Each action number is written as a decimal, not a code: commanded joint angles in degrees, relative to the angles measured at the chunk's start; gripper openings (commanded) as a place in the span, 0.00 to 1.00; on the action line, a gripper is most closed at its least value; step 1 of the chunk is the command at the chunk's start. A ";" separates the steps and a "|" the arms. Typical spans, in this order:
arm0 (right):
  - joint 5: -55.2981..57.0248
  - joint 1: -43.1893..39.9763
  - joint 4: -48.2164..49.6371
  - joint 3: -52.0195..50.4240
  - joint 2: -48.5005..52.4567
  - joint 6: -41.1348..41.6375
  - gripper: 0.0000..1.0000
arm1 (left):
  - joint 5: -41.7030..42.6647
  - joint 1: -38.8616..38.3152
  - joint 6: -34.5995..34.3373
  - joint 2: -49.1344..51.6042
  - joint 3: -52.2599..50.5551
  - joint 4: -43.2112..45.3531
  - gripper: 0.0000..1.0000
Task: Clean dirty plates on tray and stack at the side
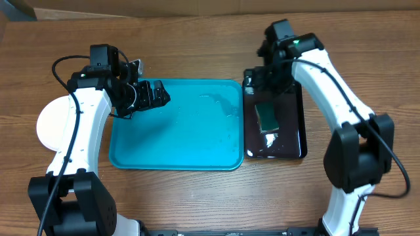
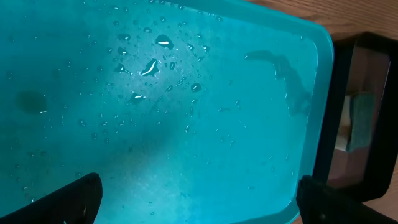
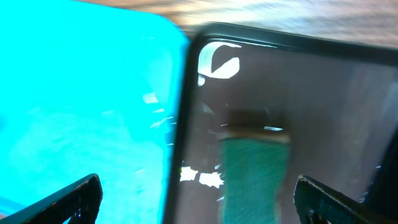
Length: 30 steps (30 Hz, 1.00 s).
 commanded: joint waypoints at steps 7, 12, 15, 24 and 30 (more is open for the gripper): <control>11.45 3.78 4.66 0.76 -31.26 -1.99 1.00 | 0.83 -0.07 1.51 -1.05 1.16 0.20 1.00; 13.66 2.05 8.68 -1.57 -44.04 -7.43 1.00 | 0.83 -0.07 1.53 -1.05 1.16 0.20 1.00; 13.53 -0.11 13.00 -7.19 -52.63 -8.41 1.00 | 0.83 -0.07 1.51 -1.05 1.16 0.22 1.00; 6.73 -9.94 35.56 -44.30 -85.81 -8.35 1.00 | 0.83 -0.07 1.51 -1.05 1.16 0.20 1.00; 3.89 -12.61 52.63 -68.39 -105.11 -6.58 1.00 | 0.83 -0.07 1.51 -1.05 1.16 0.20 1.00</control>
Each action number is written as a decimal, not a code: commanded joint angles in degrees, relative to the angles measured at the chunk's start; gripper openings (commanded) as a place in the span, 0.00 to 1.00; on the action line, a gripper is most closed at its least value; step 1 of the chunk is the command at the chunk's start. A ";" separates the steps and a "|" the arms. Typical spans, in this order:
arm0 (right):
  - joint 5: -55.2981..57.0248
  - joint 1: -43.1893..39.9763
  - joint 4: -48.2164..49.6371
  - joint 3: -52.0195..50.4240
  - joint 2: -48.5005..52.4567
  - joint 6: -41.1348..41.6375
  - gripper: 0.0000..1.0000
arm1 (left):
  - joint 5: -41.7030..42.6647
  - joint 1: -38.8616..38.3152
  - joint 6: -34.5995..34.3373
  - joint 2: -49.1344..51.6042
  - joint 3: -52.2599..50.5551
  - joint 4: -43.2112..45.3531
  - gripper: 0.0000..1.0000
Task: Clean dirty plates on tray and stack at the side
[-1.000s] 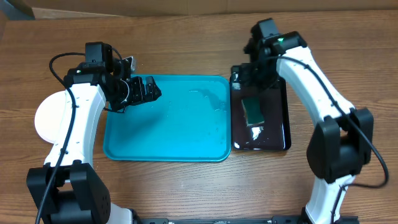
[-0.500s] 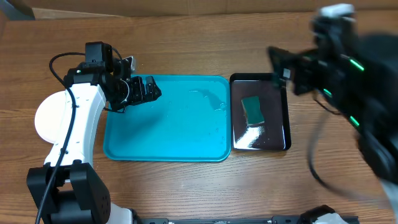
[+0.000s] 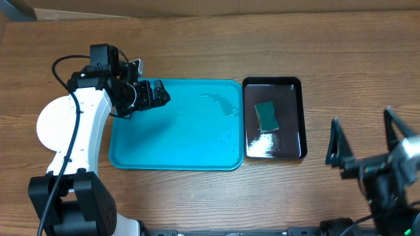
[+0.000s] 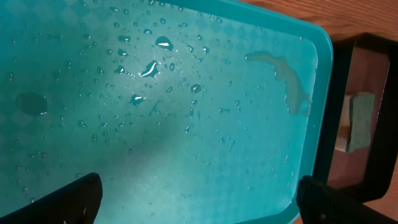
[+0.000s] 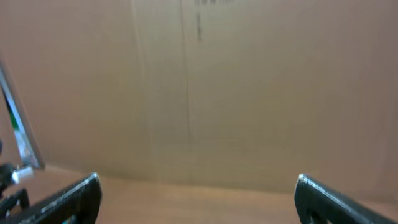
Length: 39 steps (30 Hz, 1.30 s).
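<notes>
The teal tray [image 3: 176, 147] lies mid-table, wet and bare of plates; the left wrist view shows water drops and a brownish smear [image 4: 287, 81] near its right rim. A white plate [image 3: 47, 124] rests on the table left of the tray, partly under my left arm. My left gripper [image 3: 156, 96] hovers open over the tray's far left corner, nothing between its fingers [image 4: 68, 200]. My right gripper [image 3: 363, 139] stands open at the near right of the table, fingers wide apart, empty. Its wrist camera sees only its fingers [image 5: 68, 198] and a brown wall.
A black tray [image 3: 296, 118] holding a green sponge [image 3: 266, 115] and some water sits right of the teal tray; the sponge [image 4: 359, 121] also shows at the right edge of the left wrist view. A cardboard wall [image 5: 199, 87] stands behind the table.
My right arm has left its place over the far end of the black tray and now stands at the near right of the table, fingers raised. The left arm has not moved.
</notes>
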 commanded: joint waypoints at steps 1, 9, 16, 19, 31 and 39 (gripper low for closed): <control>-2.19 -1.14 7.17 -10.14 -6.80 2.27 1.00 | 0.83 -0.07 1.51 -1.05 1.11 0.04 1.00; -2.36 -2.34 25.92 -27.58 -13.35 8.81 1.00 | 0.83 -0.07 1.51 -1.05 1.11 0.04 1.00; -2.38 -3.19 26.58 -34.88 -14.80 9.46 1.00 | 0.83 -0.07 1.51 -1.05 1.11 0.04 1.00; -2.38 -3.39 26.36 -36.54 -14.80 9.42 1.00 | 0.83 -0.07 1.53 -1.05 1.11 0.04 1.00; -2.21 -3.39 15.37 -40.52 -14.82 7.19 1.00 | 0.85 -0.07 1.53 -1.05 1.11 0.07 1.00; -2.12 -3.39 14.53 -40.50 -14.82 -5.46 1.00 | 0.83 -0.04 1.51 -1.05 1.11 0.07 1.00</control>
